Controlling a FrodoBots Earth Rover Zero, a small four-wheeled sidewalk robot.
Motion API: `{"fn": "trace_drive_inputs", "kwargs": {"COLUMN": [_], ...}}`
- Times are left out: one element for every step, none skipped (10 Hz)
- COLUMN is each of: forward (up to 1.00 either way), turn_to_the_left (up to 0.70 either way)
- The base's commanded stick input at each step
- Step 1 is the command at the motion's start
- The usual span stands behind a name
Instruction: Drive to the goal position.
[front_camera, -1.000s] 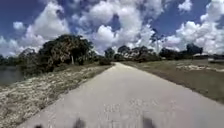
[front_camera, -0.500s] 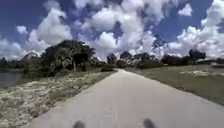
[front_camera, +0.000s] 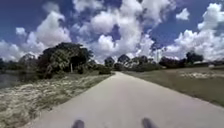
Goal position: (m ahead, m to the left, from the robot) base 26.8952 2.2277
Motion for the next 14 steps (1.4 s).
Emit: {"fn": "trace_drive_inputs", "kwargs": {"forward": [0.85,0.85,0.85,0.85,0.85,0.85,0.85,0.85,0.85,0.85,0.85,0.85,0.85,0.85], "turn_to_the_left": [0.00,0.00,0.00,0.00,0.00,0.00,0.00,0.00,0.00,0.00,0.00,0.00,0.00,0.00]}}
